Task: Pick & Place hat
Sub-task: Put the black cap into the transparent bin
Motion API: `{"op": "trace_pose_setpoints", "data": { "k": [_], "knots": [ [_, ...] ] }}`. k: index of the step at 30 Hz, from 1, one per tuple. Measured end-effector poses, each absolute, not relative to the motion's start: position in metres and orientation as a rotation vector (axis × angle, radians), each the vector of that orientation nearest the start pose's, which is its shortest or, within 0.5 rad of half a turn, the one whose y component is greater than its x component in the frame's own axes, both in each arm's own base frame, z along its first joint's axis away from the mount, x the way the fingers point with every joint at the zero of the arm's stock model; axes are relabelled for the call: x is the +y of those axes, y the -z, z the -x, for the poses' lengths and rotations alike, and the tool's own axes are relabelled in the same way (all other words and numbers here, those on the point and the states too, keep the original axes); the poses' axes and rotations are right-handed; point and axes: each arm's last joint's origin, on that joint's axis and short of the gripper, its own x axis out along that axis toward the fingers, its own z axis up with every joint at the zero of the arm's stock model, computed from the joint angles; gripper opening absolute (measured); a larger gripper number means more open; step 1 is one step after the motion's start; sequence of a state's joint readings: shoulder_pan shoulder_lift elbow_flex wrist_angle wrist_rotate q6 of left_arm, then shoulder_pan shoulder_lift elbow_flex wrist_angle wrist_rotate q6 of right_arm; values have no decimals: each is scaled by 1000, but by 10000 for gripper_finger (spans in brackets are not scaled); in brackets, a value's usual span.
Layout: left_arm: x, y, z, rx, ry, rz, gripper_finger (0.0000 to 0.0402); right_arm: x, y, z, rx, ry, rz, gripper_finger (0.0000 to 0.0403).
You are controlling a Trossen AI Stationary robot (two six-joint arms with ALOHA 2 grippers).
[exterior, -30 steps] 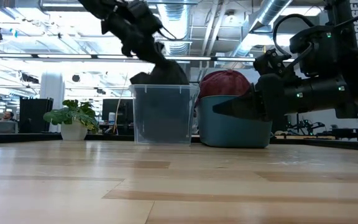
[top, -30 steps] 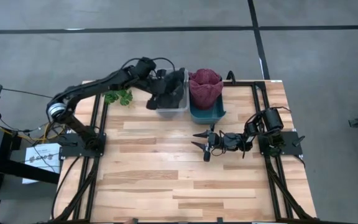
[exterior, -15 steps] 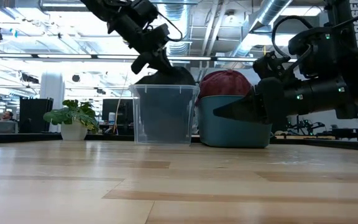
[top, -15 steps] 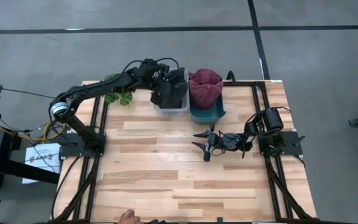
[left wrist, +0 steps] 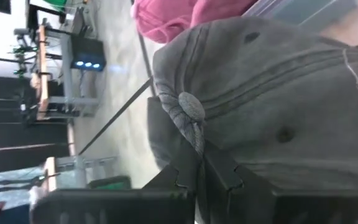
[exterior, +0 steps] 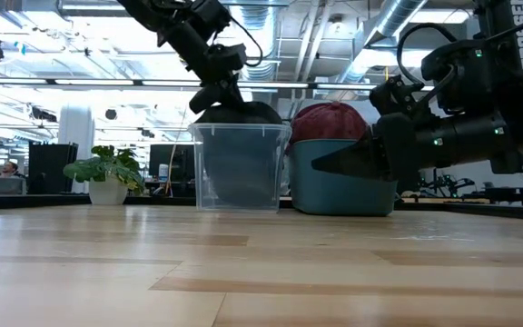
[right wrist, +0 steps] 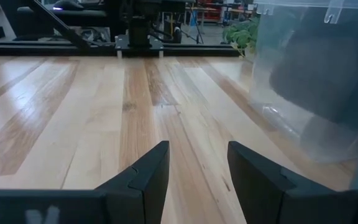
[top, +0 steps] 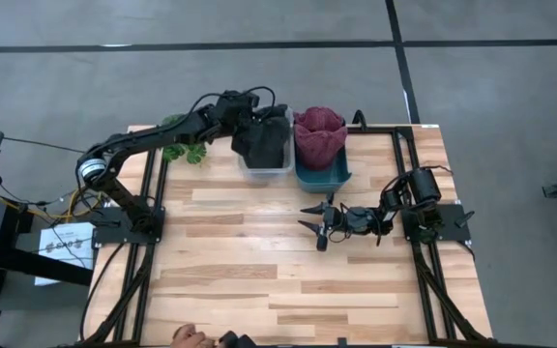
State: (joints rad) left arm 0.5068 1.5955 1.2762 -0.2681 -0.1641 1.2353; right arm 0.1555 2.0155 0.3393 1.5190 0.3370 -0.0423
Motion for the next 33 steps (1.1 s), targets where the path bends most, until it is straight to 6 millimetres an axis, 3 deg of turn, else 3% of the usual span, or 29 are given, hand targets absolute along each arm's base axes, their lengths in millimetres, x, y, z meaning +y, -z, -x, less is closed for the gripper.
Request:
{"op": "trace_pose_setpoints", "data": {
  "k": [4, 18, 33],
  "knots": [
    [178, -296, -312, 900, -233, -1064, 10, 31, -77, -260, 157, 175, 80, 153],
    [176, -292, -309, 848, -283, -743, 15, 33, -77, -260, 156, 126, 68, 155],
    [170, -288, -309, 787, -171, -556, 113, 33, -77, -260, 156, 126, 68, 157]
  ]
}}
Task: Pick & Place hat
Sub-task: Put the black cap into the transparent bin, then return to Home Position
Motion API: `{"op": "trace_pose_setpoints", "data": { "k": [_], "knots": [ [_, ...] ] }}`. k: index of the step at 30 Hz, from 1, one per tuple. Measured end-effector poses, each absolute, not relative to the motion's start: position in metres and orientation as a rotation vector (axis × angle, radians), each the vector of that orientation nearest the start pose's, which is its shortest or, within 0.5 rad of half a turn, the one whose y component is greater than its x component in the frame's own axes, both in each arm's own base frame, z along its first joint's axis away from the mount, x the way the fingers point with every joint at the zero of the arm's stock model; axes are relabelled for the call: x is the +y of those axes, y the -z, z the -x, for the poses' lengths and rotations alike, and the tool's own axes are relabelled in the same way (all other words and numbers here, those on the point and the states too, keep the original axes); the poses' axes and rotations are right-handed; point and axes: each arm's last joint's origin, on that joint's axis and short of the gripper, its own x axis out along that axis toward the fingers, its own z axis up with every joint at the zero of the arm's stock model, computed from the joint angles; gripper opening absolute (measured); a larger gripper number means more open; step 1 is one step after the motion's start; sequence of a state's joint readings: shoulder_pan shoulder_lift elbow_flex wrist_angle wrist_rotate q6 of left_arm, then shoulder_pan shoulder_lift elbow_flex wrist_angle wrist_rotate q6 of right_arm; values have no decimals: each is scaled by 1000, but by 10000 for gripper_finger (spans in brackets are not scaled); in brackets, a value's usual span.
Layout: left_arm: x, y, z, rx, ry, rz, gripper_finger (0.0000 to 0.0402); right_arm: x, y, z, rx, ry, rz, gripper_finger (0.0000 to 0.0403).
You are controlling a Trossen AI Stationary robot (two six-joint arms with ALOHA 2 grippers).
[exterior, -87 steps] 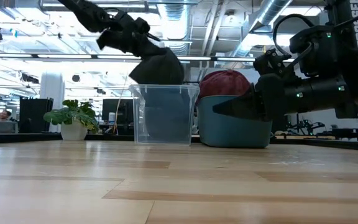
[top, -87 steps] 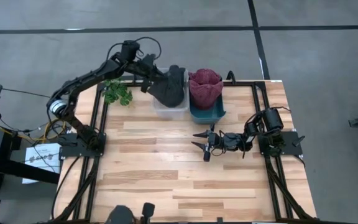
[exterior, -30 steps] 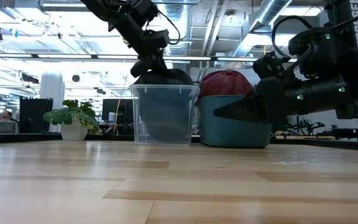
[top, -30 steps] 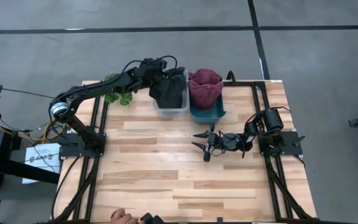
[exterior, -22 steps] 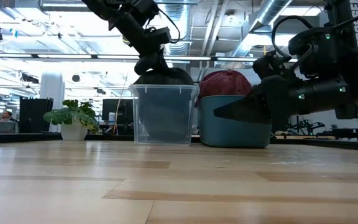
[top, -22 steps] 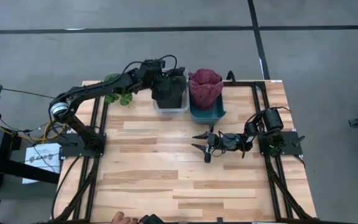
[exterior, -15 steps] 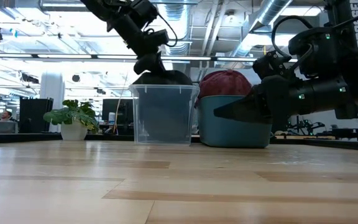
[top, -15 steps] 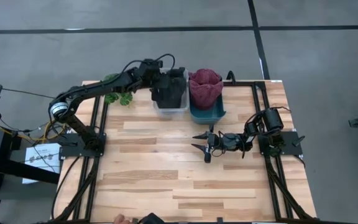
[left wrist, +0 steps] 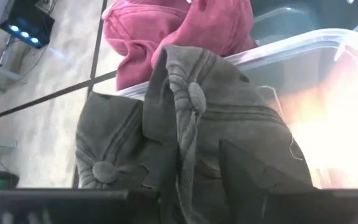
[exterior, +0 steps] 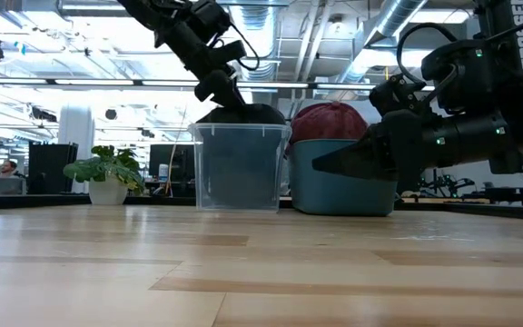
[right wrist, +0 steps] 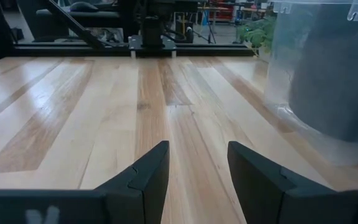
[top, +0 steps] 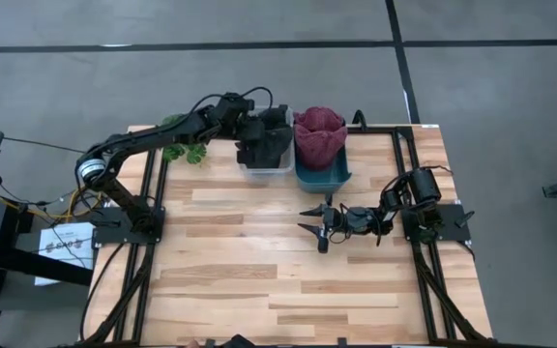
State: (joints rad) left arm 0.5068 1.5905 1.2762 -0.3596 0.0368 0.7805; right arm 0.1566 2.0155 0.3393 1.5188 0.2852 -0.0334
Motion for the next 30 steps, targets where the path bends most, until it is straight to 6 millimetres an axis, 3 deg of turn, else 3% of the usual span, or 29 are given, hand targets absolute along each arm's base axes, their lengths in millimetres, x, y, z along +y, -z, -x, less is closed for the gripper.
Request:
{"op": "trace_pose_setpoints", "data": {
  "k": [9, 22, 26, 30],
  "knots": [
    [171, -306, -292, 752, -236, -476, 140, 34, -77, -260, 157, 92, 64, 153],
    [145, -363, -246, 573, -343, -297, 140, 34, -77, -260, 158, 81, 65, 154],
    [134, -376, -236, 491, -310, -191, 140, 35, -77, -260, 158, 79, 64, 153],
    [117, -384, -232, 422, -154, -71, 140, 36, -77, -260, 158, 76, 65, 155]
  ]
}}
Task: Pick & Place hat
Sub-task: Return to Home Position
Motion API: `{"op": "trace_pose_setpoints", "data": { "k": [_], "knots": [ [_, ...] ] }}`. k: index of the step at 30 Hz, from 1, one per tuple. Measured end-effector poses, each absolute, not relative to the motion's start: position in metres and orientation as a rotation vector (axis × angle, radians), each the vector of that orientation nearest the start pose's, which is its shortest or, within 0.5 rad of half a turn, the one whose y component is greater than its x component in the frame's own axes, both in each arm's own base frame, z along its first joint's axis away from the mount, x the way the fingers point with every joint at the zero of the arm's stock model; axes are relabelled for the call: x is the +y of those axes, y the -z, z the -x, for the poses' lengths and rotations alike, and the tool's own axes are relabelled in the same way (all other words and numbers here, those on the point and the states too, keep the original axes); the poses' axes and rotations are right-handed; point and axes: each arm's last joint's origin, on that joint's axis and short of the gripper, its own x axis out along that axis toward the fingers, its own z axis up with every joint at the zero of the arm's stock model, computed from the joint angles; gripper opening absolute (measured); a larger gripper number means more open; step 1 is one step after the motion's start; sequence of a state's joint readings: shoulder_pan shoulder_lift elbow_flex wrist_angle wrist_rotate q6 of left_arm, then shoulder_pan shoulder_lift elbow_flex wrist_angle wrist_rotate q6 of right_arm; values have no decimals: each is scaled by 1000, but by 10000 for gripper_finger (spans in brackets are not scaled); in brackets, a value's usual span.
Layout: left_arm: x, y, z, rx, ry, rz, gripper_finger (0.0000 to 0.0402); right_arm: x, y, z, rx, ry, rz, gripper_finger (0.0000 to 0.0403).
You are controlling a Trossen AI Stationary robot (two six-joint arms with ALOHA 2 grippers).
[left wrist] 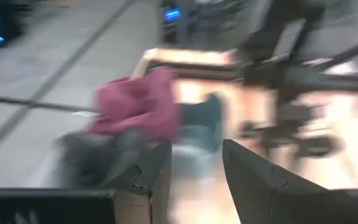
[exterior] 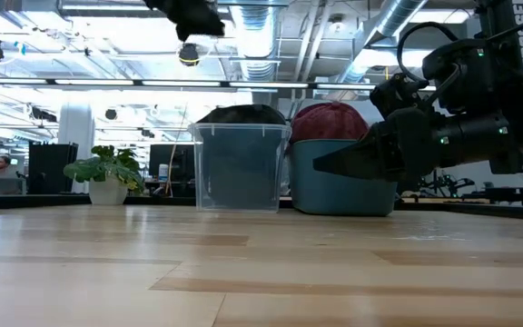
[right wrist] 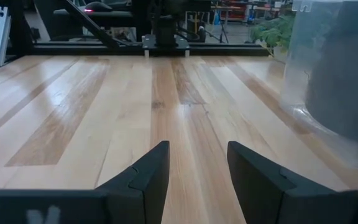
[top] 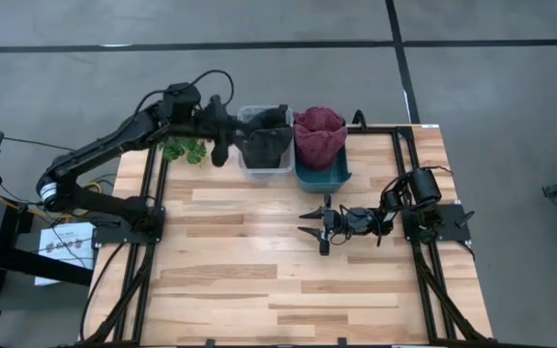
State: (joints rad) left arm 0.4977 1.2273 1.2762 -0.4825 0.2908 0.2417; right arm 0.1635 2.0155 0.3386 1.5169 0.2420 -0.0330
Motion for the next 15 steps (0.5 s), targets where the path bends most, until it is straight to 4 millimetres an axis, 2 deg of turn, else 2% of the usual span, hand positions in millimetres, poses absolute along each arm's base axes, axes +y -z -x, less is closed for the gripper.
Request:
{"op": "trace_pose_setpoints", "data": {
  "k": [3, 5, 9, 12, 15],
  "knots": [
    [97, -388, -233, 374, -39, 4, 140, 35, -77, -260, 159, 78, 66, 157],
    [80, -383, -233, 344, 10, 40, 140, 33, -77, -260, 159, 87, 65, 157],
    [38, -365, -230, 255, 84, 58, 140, 29, -75, -260, 169, 109, -21, 154],
    [10, -350, -217, 185, 73, 60, 140, 29, -76, -260, 156, 115, -117, 153],
    [-10, -329, -202, 164, 51, 78, 140, 31, -79, -261, 123, 98, -127, 154]
  ]
}}
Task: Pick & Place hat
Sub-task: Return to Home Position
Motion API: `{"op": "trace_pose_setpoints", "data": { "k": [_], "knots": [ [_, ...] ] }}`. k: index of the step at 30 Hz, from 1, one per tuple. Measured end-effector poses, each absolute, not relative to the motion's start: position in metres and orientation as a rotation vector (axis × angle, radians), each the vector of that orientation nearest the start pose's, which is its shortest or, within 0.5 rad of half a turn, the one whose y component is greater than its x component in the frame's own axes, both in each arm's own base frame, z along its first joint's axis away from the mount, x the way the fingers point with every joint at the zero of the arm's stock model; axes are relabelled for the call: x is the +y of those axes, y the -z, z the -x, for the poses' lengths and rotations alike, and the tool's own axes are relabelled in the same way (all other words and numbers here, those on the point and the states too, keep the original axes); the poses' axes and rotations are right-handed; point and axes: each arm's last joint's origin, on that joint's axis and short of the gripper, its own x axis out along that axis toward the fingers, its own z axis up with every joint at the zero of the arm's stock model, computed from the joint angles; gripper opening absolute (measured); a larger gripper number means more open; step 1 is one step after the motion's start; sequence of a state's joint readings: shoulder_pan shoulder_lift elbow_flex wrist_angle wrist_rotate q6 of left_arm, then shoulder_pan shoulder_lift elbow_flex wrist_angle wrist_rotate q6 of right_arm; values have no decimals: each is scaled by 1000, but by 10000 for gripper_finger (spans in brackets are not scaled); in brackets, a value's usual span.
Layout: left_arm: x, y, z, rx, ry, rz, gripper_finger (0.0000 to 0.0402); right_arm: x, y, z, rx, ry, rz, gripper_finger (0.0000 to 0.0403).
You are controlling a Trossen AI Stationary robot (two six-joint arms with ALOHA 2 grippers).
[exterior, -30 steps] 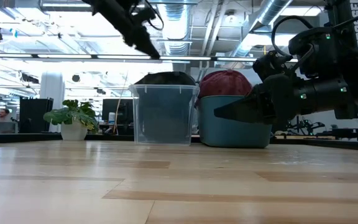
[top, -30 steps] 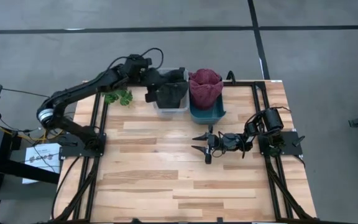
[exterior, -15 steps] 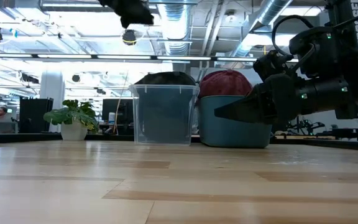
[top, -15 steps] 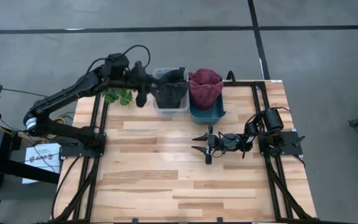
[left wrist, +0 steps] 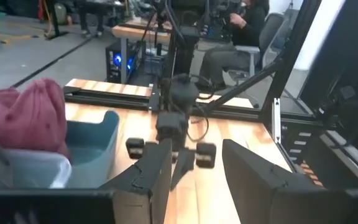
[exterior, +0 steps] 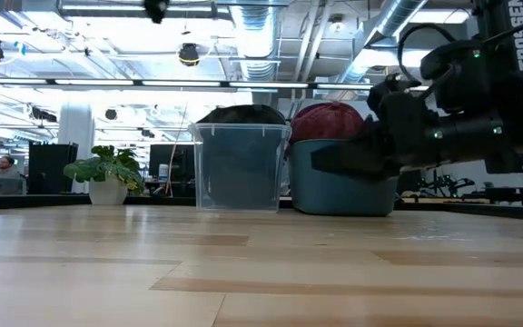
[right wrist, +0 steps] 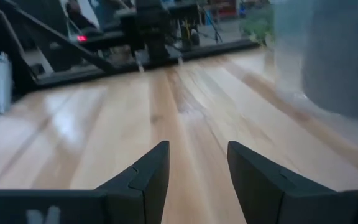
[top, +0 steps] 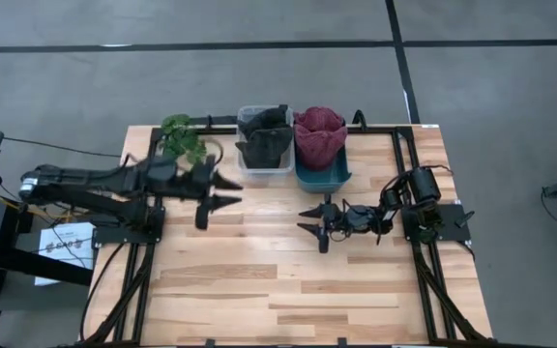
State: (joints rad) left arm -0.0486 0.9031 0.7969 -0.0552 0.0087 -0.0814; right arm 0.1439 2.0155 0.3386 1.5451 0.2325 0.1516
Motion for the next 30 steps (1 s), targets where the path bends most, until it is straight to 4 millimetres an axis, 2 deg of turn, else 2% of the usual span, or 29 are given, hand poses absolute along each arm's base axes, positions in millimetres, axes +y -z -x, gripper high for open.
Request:
{"op": "trace_pose_setpoints", "data": {
  "k": [4, 11, 14, 19, 24, 30],
  "knots": [
    [-28, -304, -179, 134, 32, 106, 140, 37, -88, -261, 80, 70, -115, 156],
    [-44, -268, -147, 62, 10, 167, 140, 43, -132, -247, -88, 4, -154, 155],
    [-47, -256, -137, 45, -12, 169, 140, 49, -152, -231, -164, -34, -137, 155],
    [-50, -240, -123, 29, -31, 174, 140, 56, -177, -191, -291, -110, -115, 154],
    [-53, -234, -114, 6, 10, 188, 140, 58, -187, -147, -405, -194, -98, 154],
    [-56, -224, -104, -5, 49, 192, 140, 76, -195, -125, -421, -311, 50, 154]
  ]
}}
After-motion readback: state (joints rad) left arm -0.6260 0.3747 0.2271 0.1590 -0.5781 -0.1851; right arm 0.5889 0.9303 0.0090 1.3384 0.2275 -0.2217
